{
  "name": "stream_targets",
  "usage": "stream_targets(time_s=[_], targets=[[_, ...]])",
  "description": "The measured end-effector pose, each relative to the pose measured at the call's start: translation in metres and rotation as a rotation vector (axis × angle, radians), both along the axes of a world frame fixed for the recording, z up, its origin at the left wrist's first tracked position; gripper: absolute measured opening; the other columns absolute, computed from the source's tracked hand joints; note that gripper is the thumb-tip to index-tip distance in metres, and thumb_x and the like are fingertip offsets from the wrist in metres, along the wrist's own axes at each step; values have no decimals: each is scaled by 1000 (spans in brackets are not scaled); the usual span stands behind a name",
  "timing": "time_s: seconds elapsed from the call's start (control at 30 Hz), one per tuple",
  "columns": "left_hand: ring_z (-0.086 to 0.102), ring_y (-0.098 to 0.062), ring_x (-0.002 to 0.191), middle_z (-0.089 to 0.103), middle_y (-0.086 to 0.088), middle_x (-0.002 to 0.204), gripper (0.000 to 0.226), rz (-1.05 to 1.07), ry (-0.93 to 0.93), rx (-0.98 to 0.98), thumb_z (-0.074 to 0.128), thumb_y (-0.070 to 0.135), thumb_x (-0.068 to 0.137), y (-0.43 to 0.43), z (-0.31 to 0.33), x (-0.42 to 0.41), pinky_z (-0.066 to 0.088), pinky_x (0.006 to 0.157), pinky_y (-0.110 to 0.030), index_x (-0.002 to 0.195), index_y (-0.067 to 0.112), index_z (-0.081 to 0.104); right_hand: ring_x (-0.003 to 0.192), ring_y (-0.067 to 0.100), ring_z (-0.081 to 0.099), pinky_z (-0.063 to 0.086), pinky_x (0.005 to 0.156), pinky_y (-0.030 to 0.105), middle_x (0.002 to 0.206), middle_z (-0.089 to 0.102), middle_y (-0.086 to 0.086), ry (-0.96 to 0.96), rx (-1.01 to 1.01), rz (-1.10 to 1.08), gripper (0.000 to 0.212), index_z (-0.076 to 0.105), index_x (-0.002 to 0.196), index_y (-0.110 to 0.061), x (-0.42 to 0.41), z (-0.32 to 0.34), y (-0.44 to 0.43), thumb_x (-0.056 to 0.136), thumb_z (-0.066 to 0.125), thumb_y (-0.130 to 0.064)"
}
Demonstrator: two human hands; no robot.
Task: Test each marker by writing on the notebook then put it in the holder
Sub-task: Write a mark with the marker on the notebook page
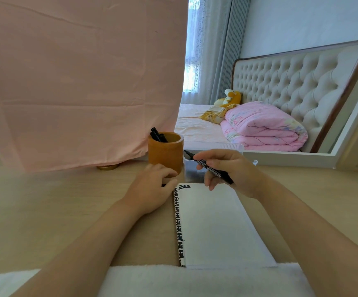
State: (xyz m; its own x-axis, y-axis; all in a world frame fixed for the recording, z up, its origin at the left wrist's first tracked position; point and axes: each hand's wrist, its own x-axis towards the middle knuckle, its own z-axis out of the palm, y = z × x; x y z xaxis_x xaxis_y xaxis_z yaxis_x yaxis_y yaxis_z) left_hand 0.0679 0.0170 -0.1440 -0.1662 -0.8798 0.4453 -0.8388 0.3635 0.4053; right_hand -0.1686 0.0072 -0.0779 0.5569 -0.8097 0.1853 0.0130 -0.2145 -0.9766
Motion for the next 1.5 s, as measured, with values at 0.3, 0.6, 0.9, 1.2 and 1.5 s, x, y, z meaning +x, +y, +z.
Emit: stream_targets(time_s=[0.3,0.6,0.9,1.2,1.5], targets=[[35,-7,123,50,13,129,51,-97,10,233,60,52,88,1,-5,-10,34,104,-32,136,37,52,83,29,66,59,82,41,95,66,16,-39,22,129,33,70,118,-13,-8,-9,-5,90,62,3],[33,-9,125,47,11,132,53,-71,21,253,59,53,87,2,-6,-15,35,106,-36,137,36,51,56,28,64,42,44,26,73,68,13,164,-186,-297,9,69,93,-10,10,-35,-9,97,62,-13],[34,-8,121,49,11,130,48,-68,-3,242,60,54,86,2,-5,-15,35,101,-32,131,39,53,47,17,54,45,50,25,55,64,10,347,-246,-452,13,61,74,-5,16,-51,-9,84,68,-9],[33,-8,124,47,11,133,51,-60,-9,261,61,55,85,2,-5,-15,35,102,-32,132,41,51,50,12,55,45,51,23,57,65,2,397,-256,-407,14,62,74,-16,16,-53,-12,87,69,-15],[33,-8,124,46,12,134,46,-67,-13,267,60,55,85,3,-5,-15,34,97,-30,130,44,52,60,5,57,43,54,18,76,72,2,447,-298,-400,19,62,68,-22,18,-52,-13,83,72,-16]])
